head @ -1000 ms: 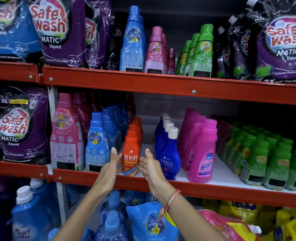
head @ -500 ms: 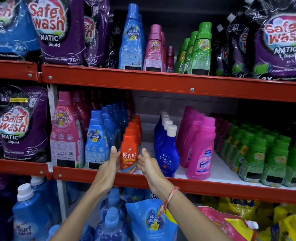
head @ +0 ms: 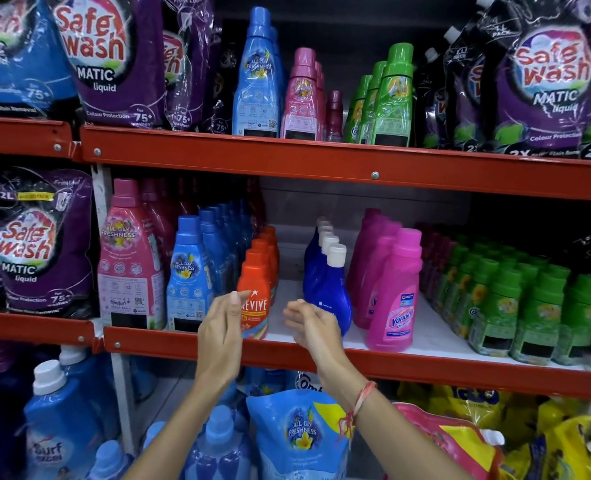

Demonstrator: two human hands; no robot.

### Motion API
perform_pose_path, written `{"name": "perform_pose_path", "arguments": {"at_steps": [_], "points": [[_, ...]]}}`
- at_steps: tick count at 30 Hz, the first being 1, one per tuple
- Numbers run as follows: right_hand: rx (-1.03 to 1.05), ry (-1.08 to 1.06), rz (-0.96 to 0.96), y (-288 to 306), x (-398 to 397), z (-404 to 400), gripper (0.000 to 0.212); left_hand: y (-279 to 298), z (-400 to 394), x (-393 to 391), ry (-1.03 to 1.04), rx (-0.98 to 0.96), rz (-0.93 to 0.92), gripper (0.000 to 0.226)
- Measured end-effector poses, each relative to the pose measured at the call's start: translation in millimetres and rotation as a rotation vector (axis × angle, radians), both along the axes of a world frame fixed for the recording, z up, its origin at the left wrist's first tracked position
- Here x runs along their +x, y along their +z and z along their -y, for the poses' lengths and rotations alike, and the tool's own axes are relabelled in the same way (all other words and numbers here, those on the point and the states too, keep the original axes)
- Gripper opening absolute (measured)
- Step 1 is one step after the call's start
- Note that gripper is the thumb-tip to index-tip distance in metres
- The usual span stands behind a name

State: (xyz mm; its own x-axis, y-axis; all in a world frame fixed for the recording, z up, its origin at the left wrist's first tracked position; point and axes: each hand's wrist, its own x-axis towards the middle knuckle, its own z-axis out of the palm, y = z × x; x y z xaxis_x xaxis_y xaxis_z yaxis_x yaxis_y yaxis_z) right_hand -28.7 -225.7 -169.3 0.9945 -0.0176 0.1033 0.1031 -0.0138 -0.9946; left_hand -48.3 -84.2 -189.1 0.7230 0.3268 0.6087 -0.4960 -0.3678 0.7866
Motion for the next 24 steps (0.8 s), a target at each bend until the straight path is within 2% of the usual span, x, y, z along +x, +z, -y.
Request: {"name": "perform_pose_path", "arguments": {"at_steps": [3,7,10,12,15,18,21,24], "points": [[0.026,-0.122,0.106,-1,-10,16,0.030,2,22,2,-0.021,0.033,0.030,0.057],[0.055,-0.285,0.193,0,-19,40,0.031,12,56,4,-0.192,0.056,-0.158,0.055],[0.001,-0.383,0.227,0,-22,54,0.018,21,74,8,-0.253,0.037,-0.286,0.057],[-0.052,-0.407,0.209,1,-23,60,0.018,24,82,11,-0.270,0.037,-0.369,0.065],[-0.102,-0.338,0.104,0,-17,62,0.036,29,87,12,-0.324,-0.009,-0.483,0.101],[-0.063,-0.281,0.005,-2,-13,57,0.047,16,84,28,-0.351,-0.082,-0.479,0.095],[-0.046,-0.295,-0.006,1,-9,56,0.050,13,80,29,-0.383,-0.080,-0.488,0.127],[-0.026,-0.297,-0.009,6,-4,59,0.046,15,76,23,-0.405,-0.056,-0.500,0.125]]}}
